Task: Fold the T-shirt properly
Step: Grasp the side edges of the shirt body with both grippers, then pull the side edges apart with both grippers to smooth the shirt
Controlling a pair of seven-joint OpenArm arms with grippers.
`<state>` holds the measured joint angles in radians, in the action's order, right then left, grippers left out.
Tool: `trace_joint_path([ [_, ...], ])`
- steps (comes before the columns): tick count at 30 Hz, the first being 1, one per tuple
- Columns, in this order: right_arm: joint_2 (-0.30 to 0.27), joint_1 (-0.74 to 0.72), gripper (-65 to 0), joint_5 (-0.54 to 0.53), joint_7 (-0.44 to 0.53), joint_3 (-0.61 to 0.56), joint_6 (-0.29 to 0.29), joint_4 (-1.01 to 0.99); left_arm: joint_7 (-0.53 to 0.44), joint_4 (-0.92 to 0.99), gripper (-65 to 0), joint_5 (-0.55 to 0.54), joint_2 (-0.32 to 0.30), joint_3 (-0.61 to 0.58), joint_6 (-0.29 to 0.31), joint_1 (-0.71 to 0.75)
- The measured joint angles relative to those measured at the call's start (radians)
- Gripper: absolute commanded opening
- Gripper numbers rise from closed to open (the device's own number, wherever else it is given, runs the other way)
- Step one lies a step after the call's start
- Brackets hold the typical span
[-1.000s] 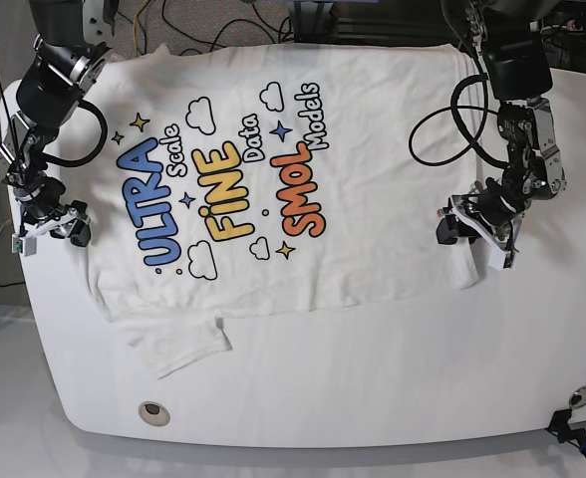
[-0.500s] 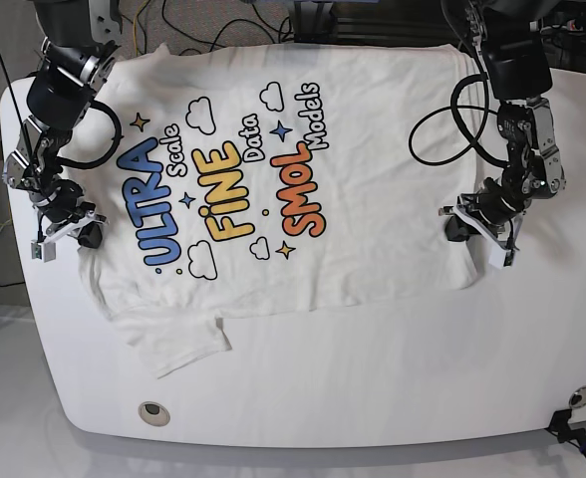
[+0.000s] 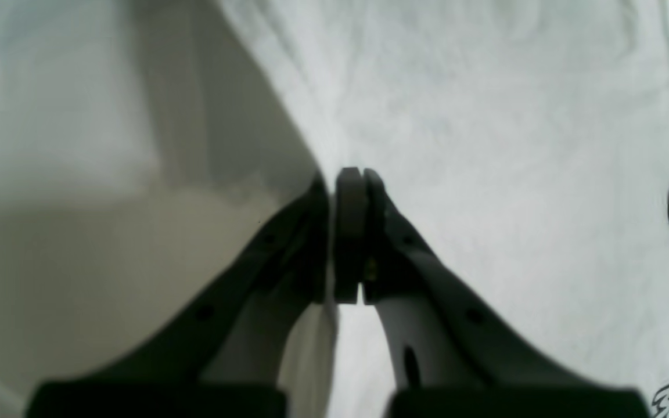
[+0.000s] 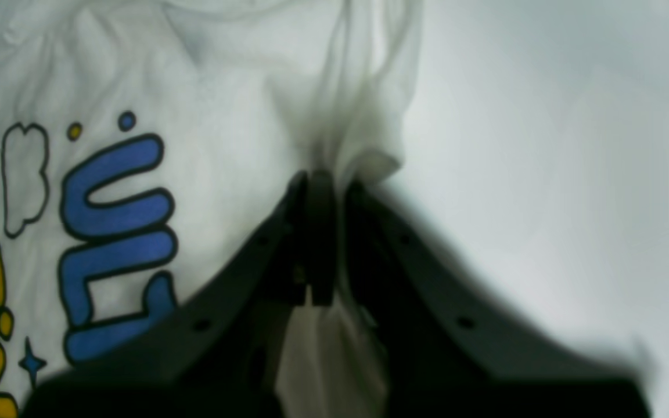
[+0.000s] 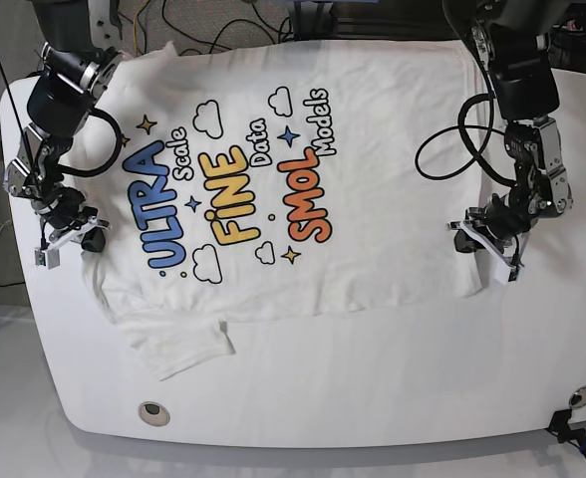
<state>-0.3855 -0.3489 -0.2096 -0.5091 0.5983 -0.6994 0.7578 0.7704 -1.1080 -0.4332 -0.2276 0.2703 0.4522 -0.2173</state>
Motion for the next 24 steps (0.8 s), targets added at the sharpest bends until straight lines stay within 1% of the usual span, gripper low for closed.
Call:
trace_joint_path([
  [5,0.019,-0.018,-65.0,0.005,-0.003,0.0,0.001,0.0,0.0,0.005,-65.0,0.0,0.001,0.0,0.0,-0.025],
  [6,0.023,-0.023,-65.0,0.019,0.002,-0.001,0.002,-0.001,0.0,0.005,-65.0,0.0,0.0,0.0,0.001,-0.029],
  [9,0.029,-0.026,-65.0,0.023,0.028,-0.004,0.048,-0.002,0.0,0.01,-65.0,-0.001,-0.013,-0.001,0.001,-0.047],
  [12,0.028,-0.038,-65.0,0.023,0.026,-0.004,0.059,-0.005,-0.004,0.013,-65.0,-0.001,-0.016,0.0,0.001,-0.06],
  [14,0.031,-0.047,-65.0,0.028,0.019,-0.004,0.068,-0.008,-0.037,0.013,-65.0,-0.002,-0.014,0.0,0.001,-0.054],
  [20,0.034,-0.098,-65.0,0.034,0.009,-0.004,0.071,-0.014,-0.071,0.016,-65.0,0.0,-0.014,0.0,0.001,-0.043],
  [24,0.034,-0.13,-65.0,0.032,0.017,-0.004,0.071,-0.014,-0.169,0.033,-65.0,-0.004,-0.014,-0.002,0.001,-0.027],
])
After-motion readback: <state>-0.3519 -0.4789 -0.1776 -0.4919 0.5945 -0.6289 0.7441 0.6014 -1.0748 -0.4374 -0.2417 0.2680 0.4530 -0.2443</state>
